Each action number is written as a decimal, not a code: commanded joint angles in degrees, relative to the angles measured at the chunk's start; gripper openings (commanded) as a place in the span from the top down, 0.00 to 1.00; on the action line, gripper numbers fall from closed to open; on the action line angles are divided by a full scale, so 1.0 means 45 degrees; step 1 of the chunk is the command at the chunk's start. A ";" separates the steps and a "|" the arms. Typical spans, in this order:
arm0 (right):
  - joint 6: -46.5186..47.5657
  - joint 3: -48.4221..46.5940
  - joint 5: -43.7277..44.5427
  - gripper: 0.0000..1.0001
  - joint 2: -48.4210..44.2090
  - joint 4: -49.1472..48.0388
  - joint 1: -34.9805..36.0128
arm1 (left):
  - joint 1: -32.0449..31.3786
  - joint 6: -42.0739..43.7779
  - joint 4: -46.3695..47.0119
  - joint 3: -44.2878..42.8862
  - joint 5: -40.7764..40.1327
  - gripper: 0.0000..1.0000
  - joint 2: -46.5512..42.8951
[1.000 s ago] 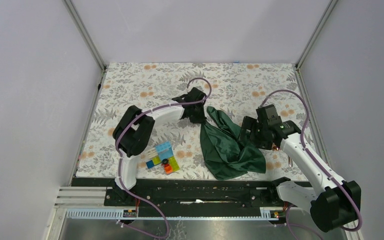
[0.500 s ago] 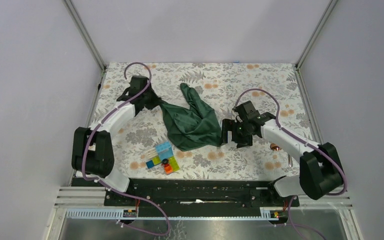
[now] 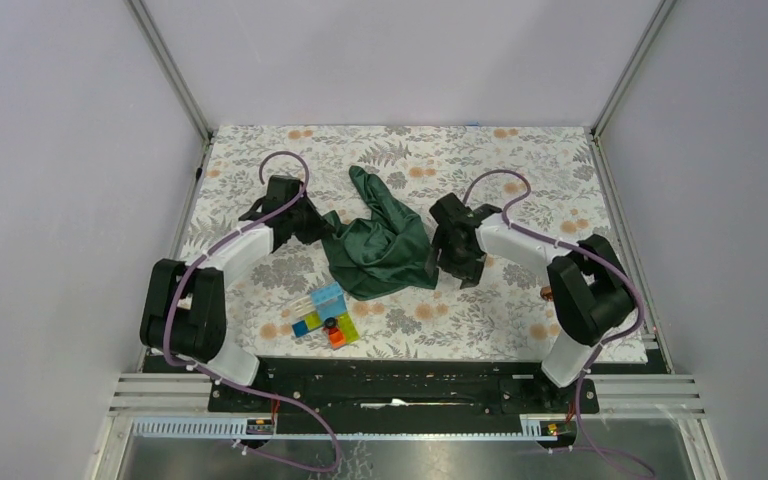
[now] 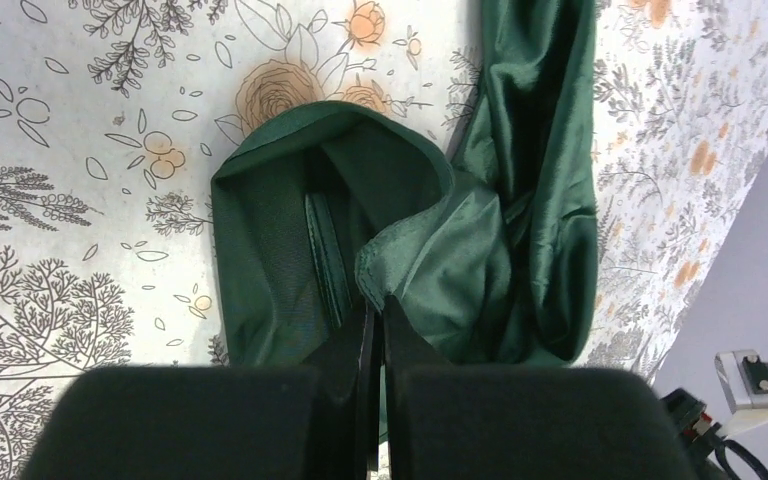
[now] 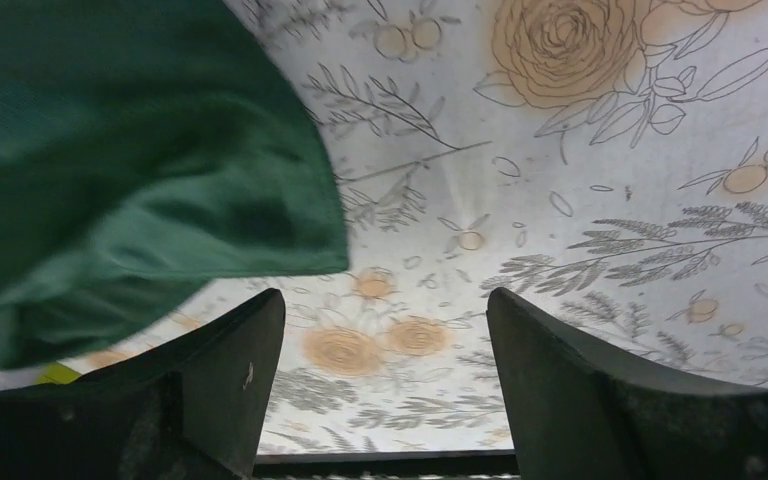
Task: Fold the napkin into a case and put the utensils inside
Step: Pick up the crumpled napkin from the center of the board.
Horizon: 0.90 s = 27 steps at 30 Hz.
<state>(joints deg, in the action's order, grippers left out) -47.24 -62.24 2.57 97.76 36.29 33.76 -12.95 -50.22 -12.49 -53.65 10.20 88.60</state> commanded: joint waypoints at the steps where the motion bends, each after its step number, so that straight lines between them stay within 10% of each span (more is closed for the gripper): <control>1: -0.3063 -0.1783 0.1540 0.19 0.1017 0.1598 0.0319 | 0.0006 0.0085 0.0890 0.0247 0.0004 1.00 -0.1104; 27: -0.6325 -0.4445 0.1449 0.26 0.4014 0.4046 0.0794 | 0.0027 0.1021 0.0329 0.0338 -0.0835 1.00 -0.2390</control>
<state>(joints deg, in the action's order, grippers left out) -72.90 -80.01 6.63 114.32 50.89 36.32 -12.93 -46.50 -13.26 -52.71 7.53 80.27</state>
